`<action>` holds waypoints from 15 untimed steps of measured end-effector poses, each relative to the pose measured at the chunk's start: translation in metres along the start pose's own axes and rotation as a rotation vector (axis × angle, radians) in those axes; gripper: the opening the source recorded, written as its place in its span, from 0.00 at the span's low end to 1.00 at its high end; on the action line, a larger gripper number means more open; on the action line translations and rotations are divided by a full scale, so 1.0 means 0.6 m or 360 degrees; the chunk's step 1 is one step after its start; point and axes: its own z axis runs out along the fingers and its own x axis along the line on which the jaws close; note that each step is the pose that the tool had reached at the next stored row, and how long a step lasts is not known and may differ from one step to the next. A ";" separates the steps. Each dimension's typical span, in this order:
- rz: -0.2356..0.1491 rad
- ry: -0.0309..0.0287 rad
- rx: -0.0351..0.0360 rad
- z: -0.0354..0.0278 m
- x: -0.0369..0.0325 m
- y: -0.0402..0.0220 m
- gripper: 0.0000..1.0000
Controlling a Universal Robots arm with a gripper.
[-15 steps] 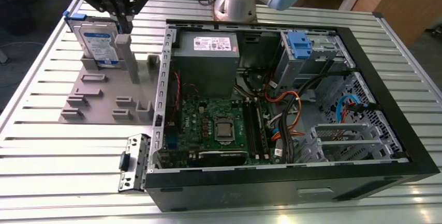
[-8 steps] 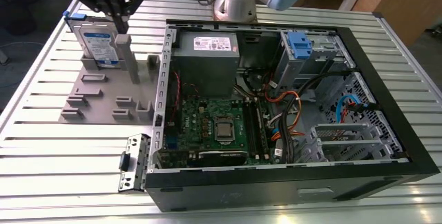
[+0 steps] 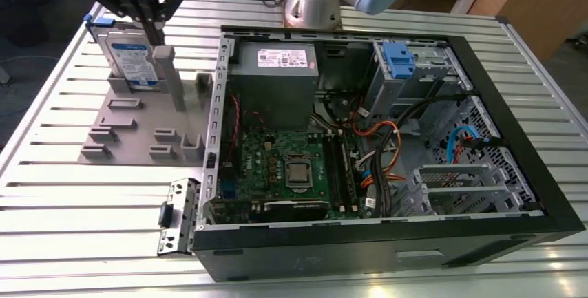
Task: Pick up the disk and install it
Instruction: 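Reach for the disk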
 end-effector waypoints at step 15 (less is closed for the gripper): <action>0.0000 0.00000 0.0000 0.003 0.030 0.003 0.10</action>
